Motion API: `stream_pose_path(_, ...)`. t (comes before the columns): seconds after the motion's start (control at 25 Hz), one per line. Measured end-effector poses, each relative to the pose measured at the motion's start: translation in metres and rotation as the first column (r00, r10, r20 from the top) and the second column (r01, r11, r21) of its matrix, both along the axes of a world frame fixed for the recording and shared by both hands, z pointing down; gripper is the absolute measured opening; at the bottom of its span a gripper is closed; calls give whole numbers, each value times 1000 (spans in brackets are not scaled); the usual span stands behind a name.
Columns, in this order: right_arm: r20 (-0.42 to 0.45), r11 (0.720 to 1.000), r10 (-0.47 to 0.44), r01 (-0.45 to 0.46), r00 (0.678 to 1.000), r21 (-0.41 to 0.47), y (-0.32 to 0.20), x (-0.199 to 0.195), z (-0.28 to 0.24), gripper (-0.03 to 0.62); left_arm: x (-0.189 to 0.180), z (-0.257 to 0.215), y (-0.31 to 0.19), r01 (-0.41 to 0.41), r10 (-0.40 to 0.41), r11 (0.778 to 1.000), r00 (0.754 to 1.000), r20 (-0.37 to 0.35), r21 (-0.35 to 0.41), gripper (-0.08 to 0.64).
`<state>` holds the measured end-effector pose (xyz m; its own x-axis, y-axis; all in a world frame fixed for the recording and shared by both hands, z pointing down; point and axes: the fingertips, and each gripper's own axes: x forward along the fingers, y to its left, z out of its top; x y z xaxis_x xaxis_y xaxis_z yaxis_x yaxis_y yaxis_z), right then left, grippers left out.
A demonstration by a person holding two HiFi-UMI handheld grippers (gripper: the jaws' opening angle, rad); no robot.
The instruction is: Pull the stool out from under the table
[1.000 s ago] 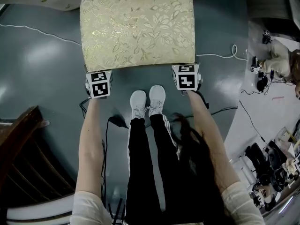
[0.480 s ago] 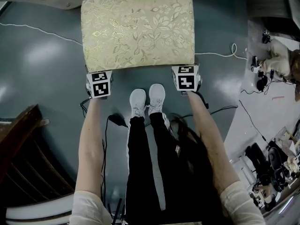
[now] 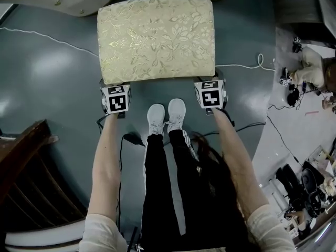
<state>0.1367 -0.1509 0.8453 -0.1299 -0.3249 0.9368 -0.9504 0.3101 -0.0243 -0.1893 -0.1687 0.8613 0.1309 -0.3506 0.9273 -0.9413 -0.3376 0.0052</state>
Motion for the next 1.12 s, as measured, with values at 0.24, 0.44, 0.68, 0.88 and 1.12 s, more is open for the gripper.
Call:
stream_pose_path(0.24, 12, 998, 54, -53, 998, -30, 0, 3, -39, 285, -8, -29, 26, 74, -73, 994, 997, 13, -77, 285)
stream_pose_path(0.44, 6, 994, 68, -67, 998, -90, 17, 8, -98, 286, 6, -99, 33, 140, -141, 986, 990, -2, -96, 285)
stream_pose_path(0.68, 18, 995, 58, -56, 998, -87, 28, 3, -199, 286, 25, -208, 29, 221, -226, 972, 972, -60, -79, 285)
stream_pose_path(0.88, 51, 996, 89, -90, 995, 26, 3, 3, -314, 285, 56, -325, -5, 231, -223, 972, 961, -161, 34, 285)
stream_pose_path(1.12, 80, 979, 92, -105, 993, 173, -23, 9, -445, 285, 102, -452, -33, 164, -120, 971, 964, -239, 175, 284)
